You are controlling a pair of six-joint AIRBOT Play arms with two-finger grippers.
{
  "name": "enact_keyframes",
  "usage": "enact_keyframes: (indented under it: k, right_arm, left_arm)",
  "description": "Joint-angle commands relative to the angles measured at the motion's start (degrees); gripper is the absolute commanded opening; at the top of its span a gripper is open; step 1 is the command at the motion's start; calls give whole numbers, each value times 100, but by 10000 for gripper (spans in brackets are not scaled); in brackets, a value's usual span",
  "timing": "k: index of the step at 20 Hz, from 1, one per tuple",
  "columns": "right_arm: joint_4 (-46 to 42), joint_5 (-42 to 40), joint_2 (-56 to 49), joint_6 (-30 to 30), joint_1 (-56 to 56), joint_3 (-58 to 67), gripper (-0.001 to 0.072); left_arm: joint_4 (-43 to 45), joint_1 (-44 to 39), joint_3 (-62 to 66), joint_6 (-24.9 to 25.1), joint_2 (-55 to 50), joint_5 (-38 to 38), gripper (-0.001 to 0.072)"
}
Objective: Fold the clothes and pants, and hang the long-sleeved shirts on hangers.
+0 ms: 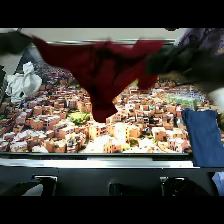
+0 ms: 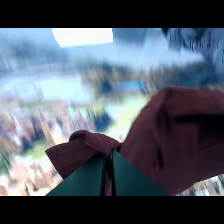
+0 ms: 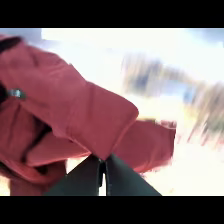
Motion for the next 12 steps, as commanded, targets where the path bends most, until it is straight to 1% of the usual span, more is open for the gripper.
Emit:
enact_keyframes:
  k: [1,3,4,6,9,12]
  right_arm:
    - [-74,745,247,-756,0,1703,27]
    - [-46,863,702,-726,0,1899,27]
    - [-2,850,927,-658,0,1899,27]
    - [-39,778,1224,-358,0,1899,27]
    - [-299,568,1158,33,0,1899,27]
    - [-782,544,540,289,0,1897,27]
  left_arm:
    - [949,17,960,-546,892,28,15]
    - [1744,17,962,-1154,1486,-11,15]
    - [2068,15,962,-1360,1753,-50,15]
    - [2332,15,962,-1578,2116,-50,15]
    - [2223,15,960,-1773,2212,-55,15]
    - [1843,13,848,-1799,1851,-31,15]
